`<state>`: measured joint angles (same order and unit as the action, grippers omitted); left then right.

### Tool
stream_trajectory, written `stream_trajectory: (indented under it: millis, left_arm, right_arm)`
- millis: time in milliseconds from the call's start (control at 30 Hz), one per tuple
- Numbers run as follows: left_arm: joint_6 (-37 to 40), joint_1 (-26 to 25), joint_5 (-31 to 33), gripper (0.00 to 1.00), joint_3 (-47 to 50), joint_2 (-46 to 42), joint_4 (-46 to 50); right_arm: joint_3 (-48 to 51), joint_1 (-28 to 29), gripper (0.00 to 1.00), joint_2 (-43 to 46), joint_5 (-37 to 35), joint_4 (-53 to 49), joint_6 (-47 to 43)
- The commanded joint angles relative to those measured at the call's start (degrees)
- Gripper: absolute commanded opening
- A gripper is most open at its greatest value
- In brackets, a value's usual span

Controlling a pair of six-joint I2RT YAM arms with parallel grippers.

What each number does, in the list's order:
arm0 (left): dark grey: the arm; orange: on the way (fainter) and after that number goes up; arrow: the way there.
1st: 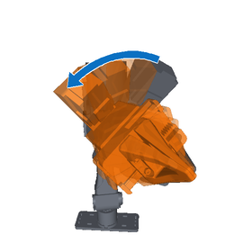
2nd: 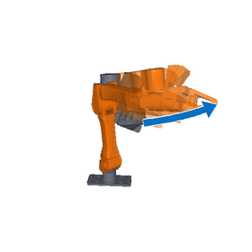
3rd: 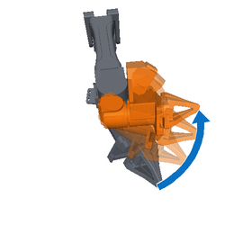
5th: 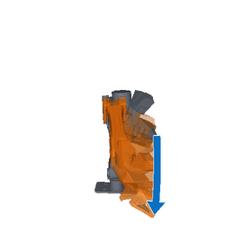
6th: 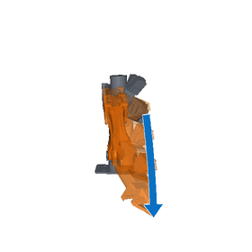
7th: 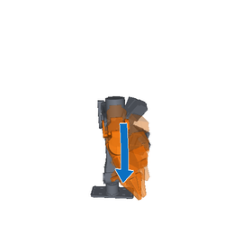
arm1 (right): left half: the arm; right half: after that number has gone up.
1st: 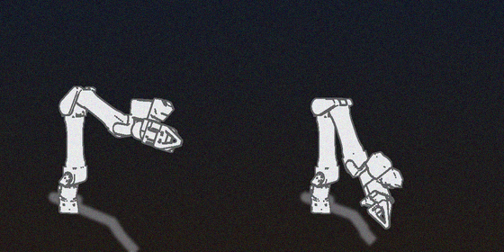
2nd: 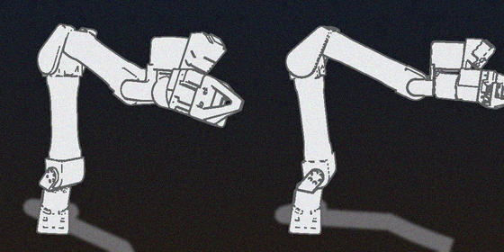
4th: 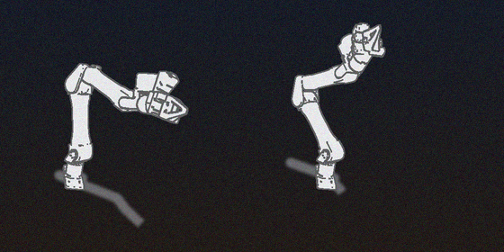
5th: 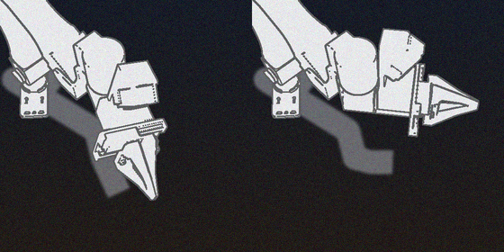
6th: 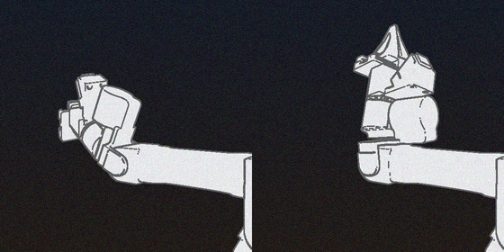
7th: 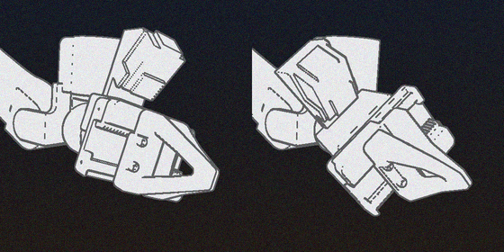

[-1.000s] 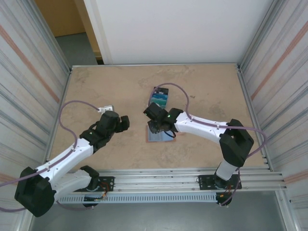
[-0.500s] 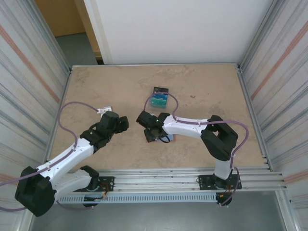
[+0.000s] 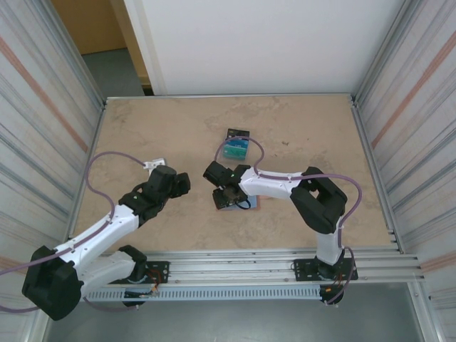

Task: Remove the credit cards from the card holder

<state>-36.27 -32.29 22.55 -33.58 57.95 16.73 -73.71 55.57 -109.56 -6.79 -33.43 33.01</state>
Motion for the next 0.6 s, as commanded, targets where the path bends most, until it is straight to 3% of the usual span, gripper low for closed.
stream_trajectory:
  millis: [0, 467, 567]
  left_arm:
    - [-0.8, 0.5, 0.7, 0.99, 0.4, 0.5, 0.8]
    - [-0.1, 0.4, -0.3, 0.99, -0.3, 0.4, 0.2]
    - [0.3, 0.5, -0.6, 0.99, -0.6, 0.2, 0.3]
  right_arm:
    - [0.8, -0.1, 0.5, -1.2, 0.8, -0.2, 1.1]
    - [2.6, -1.1, 0.17, 0.4, -0.9, -0.8, 1.7]
    - [2.7, -1.0, 0.13, 2.2, -2.2, -1.1, 1.8]
